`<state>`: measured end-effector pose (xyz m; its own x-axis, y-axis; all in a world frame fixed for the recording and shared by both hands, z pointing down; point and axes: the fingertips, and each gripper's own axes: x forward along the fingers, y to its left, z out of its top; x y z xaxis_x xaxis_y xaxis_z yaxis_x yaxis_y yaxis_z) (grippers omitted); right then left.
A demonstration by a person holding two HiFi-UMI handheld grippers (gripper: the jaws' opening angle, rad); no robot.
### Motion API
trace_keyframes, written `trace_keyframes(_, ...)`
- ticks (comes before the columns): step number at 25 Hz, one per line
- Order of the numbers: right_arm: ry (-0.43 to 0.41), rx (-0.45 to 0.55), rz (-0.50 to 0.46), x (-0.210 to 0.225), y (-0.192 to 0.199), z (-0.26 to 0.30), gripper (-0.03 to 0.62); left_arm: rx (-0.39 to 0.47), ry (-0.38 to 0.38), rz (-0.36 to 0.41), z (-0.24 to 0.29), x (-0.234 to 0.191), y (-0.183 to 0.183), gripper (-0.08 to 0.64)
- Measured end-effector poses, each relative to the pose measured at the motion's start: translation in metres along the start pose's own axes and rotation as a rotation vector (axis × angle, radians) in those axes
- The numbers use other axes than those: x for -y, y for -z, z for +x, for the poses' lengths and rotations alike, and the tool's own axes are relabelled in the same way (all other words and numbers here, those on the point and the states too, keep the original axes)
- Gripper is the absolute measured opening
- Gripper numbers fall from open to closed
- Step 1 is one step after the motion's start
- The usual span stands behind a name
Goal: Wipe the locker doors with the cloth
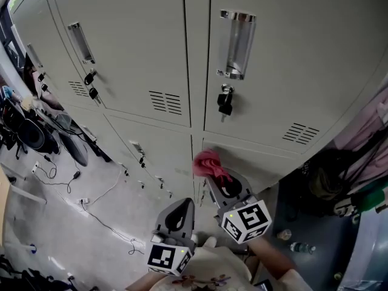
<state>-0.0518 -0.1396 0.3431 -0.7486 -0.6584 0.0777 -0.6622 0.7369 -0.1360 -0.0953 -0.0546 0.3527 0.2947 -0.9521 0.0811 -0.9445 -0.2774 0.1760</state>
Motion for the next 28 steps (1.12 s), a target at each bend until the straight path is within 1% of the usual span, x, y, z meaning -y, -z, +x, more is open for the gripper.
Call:
trace_keyframes(8,0.018,-0.015,0.000,0.010,-0.001,0.022,0.106,0.001,-0.007,-0.007,-0.006,0.001,0.002,0.006)
trace_keyframes(16,0.053,-0.010,-0.004,0.021,-0.005,0.026,0.106,0.009,-0.010,-0.007,-0.005,0.000,0.001,0.005)
trace_keyframes(28,0.083,-0.011,0.004,0.031,-0.005,0.022,0.107,0.005,0.011,0.003,0.002,0.004,0.000,0.005)
